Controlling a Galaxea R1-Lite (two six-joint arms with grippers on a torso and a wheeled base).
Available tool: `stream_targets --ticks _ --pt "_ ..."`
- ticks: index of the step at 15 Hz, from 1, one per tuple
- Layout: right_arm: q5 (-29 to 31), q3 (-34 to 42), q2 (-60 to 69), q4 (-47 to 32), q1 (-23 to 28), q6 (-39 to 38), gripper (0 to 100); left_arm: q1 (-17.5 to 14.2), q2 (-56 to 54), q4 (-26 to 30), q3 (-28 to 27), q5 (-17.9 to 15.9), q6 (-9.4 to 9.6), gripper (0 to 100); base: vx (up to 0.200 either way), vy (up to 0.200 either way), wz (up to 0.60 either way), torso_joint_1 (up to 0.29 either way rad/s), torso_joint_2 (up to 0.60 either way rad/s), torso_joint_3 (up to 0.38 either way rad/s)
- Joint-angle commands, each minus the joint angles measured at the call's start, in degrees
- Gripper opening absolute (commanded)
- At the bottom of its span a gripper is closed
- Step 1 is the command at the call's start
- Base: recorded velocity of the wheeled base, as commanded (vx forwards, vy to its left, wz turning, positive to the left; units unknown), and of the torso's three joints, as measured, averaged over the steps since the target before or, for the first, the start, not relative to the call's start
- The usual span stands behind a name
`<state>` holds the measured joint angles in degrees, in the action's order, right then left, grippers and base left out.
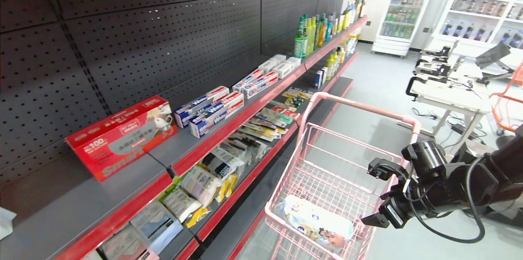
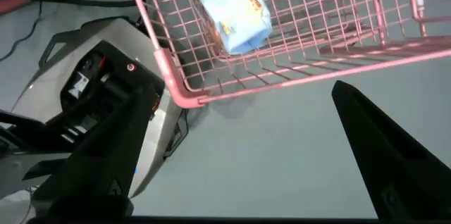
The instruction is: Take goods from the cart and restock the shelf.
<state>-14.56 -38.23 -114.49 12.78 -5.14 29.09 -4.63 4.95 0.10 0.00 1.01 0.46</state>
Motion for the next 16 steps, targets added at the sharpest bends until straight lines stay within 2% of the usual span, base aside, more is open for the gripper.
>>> stream_targets --ticks 1,4,8,16 --pt "-0.7 -1.9 -2.9 0.0 -2.1 -0.2 100 0.0 0.1 0.0 0.0 0.0 -0.02 100 0.0 0.0 0.0 0.0 0.0 0.0" --pt "-3.5 -5.1 -5.2 0.4 -4.8 -0.3 100 0.0 0.1 0.0 0.0 0.0 0.06 100 0.0 0.0 0.0 0.0 0.0 0.0" --pt "-2.8 -6.1 -8.6 5.9 -8.3 -0.7 100 0.0 0.1 0.0 0.0 0.0 -0.02 100 0.0 0.0 0.0 0.0 0.0 0.0" --pt "-2.8 -7.8 -14.4 6.8 -9.6 1.2 100 0.0 0.1 0.0 0.0 0.0 -0.02 100 0.0 0.0 0.0 -0.021 0.04 0.023"
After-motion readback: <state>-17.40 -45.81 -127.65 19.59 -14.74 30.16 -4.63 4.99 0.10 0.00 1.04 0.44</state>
